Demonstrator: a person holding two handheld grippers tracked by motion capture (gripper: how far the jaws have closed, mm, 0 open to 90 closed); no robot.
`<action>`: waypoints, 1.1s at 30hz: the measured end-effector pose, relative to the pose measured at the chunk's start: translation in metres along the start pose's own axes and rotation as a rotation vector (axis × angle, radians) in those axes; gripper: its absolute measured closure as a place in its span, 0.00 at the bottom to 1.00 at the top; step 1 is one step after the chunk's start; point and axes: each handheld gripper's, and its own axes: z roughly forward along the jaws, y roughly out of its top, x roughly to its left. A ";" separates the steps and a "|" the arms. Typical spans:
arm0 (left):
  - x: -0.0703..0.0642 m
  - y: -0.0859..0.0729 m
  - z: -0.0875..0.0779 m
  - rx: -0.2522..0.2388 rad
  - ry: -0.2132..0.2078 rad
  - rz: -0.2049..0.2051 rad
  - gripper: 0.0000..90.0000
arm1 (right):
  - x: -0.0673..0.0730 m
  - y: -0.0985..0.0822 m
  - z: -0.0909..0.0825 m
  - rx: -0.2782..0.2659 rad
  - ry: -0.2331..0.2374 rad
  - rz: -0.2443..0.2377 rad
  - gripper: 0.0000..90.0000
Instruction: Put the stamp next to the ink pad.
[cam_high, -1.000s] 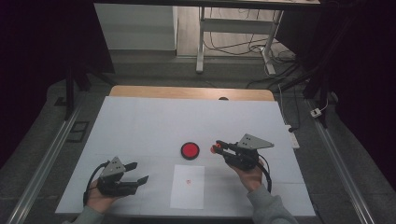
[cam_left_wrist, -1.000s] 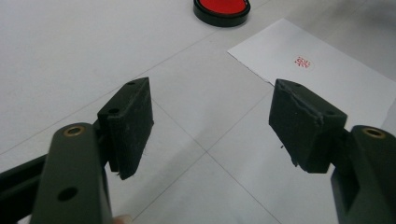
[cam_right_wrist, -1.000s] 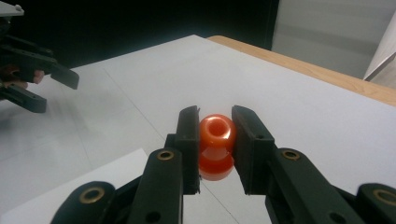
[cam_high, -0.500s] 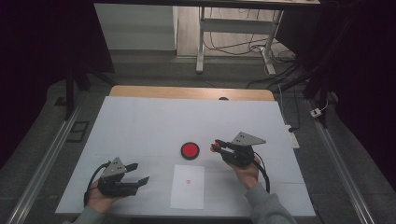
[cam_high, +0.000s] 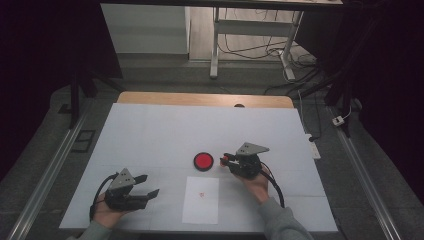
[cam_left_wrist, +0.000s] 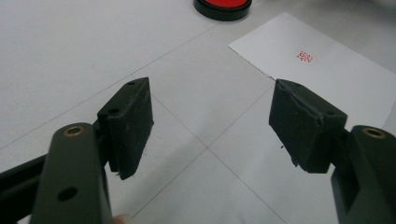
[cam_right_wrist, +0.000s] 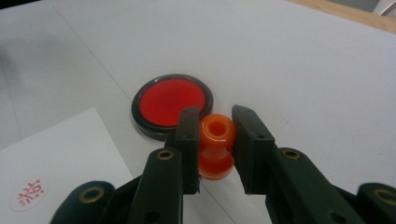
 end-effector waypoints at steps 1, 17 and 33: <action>0.000 0.000 0.000 0.000 0.002 0.000 0.34 | 0.000 0.000 0.001 0.006 -0.005 -0.003 0.80; 0.001 0.000 0.000 0.003 0.001 0.000 0.34 | 0.002 -0.007 0.017 0.064 0.002 -0.029 0.80; 0.003 -0.001 0.000 -0.005 0.001 -0.016 0.33 | 0.000 -0.001 0.005 0.011 -0.023 -0.021 0.58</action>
